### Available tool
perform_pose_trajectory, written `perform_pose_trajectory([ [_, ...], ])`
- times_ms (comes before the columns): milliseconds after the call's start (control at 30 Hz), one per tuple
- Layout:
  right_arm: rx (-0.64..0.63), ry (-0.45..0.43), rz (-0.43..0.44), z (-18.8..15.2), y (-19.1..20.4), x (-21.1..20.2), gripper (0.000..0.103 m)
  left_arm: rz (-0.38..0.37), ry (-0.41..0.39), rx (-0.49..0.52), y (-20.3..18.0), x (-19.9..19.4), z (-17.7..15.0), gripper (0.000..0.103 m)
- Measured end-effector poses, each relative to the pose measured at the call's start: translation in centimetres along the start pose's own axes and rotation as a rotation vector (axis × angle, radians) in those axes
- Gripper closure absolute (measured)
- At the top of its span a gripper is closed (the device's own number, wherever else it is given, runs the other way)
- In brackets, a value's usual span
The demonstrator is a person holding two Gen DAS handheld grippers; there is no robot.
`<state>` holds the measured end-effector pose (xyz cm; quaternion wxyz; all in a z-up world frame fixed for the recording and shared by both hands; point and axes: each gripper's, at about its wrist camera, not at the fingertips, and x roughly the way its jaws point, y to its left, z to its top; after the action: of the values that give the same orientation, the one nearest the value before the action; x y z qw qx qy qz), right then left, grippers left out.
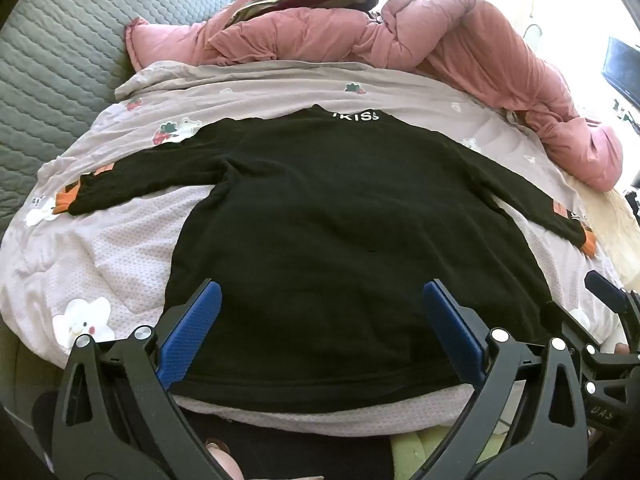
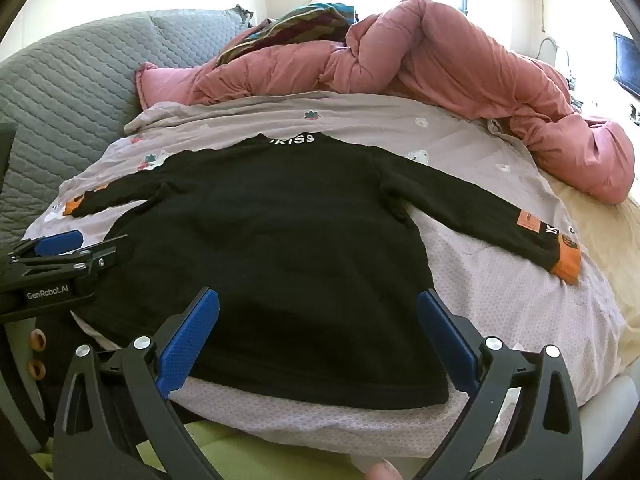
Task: Fold small clothes
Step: 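Move the right tool toward the orange cuff of the nearest sleeve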
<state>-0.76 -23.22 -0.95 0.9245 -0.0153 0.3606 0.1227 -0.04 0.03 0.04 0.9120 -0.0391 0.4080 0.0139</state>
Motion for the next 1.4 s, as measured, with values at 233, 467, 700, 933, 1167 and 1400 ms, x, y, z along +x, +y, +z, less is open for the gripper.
perform_pose_trajectory([
  [233,0.001,-0.003,0.014,0.0,-0.1,0.0,0.004,0.005,-0.001,0.007,0.0,0.0,0.1,0.008],
  [467,0.022,-0.013,0.014,0.3,-0.7,0.3,0.004,0.004,-0.001,0.008,0.2,0.4,0.6,0.008],
  [700,0.04,-0.018,0.017,1.3,-1.8,1.4,0.004,0.01,0.004,0.013,-0.2,1.0,1.5,0.008],
  [933,0.035,-0.037,-0.035,2.0,-3.1,2.3,0.004,0.009,0.024,0.008,-0.7,2.1,2.6,0.008],
  [1167,0.085,-0.043,-0.066,3.1,-5.8,3.4,0.004,-0.001,0.034,0.03,-1.6,3.2,4.4,0.008],
  [1400,0.15,-0.059,-0.093,4.6,-9.2,4.1,0.004,-0.016,0.032,0.021,-2.4,4.8,6.4,0.008],
])
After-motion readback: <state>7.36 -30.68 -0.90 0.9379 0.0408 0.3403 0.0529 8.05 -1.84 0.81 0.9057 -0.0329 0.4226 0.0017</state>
